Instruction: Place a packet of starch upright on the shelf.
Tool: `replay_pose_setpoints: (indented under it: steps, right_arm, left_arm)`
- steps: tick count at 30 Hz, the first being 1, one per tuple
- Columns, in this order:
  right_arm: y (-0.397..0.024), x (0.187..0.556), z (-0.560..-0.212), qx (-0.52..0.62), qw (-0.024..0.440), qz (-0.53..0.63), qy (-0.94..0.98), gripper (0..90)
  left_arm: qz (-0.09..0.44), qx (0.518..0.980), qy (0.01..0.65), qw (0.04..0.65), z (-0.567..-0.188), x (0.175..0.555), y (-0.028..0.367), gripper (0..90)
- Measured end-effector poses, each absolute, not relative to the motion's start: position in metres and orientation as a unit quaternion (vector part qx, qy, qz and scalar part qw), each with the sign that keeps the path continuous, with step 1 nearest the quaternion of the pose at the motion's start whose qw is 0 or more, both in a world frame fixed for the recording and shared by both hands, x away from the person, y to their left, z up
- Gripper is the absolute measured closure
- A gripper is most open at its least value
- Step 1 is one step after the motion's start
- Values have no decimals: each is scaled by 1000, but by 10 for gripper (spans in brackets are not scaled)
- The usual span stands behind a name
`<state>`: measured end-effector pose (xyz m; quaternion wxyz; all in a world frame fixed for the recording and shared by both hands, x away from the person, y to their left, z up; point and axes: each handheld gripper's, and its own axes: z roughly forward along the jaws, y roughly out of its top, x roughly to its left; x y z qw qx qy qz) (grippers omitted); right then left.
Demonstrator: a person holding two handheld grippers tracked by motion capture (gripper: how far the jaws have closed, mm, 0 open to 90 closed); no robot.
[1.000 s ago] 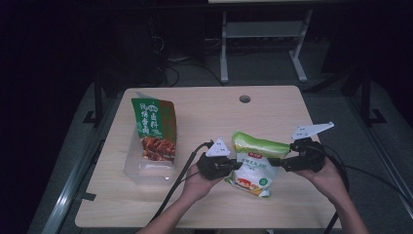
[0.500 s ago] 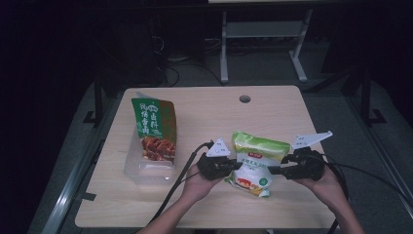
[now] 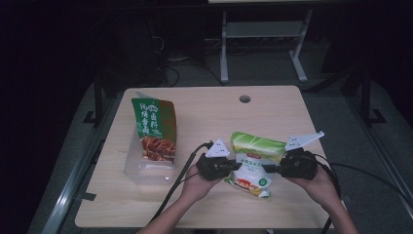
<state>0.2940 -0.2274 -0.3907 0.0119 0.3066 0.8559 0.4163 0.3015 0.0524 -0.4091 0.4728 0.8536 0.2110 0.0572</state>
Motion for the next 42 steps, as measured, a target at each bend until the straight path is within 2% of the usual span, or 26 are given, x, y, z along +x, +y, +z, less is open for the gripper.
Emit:
replay_pose_setpoints:
  steps: [5, 10, 18, 42]
  right_arm:
    - [-226, 295, -390, 298, 12, 416, 859, 845]
    - [-223, 296, -388, 292, 6, 418, 860, 885]
    - [-220, 299, -385, 290, 3, 424, 858, 893]
    - [-211, 310, -359, 282, 14, 424, 861, 894]
  left_arm:
    - [62, 855, 210, 469, -407, 300, 54, 807]
    - [63, 858, 206, 466, -406, 296, 59, 701]
    - [73, 857, 216, 463, -407, 286, 72, 547]
    - [72, 849, 222, 473, -413, 254, 101, 410]
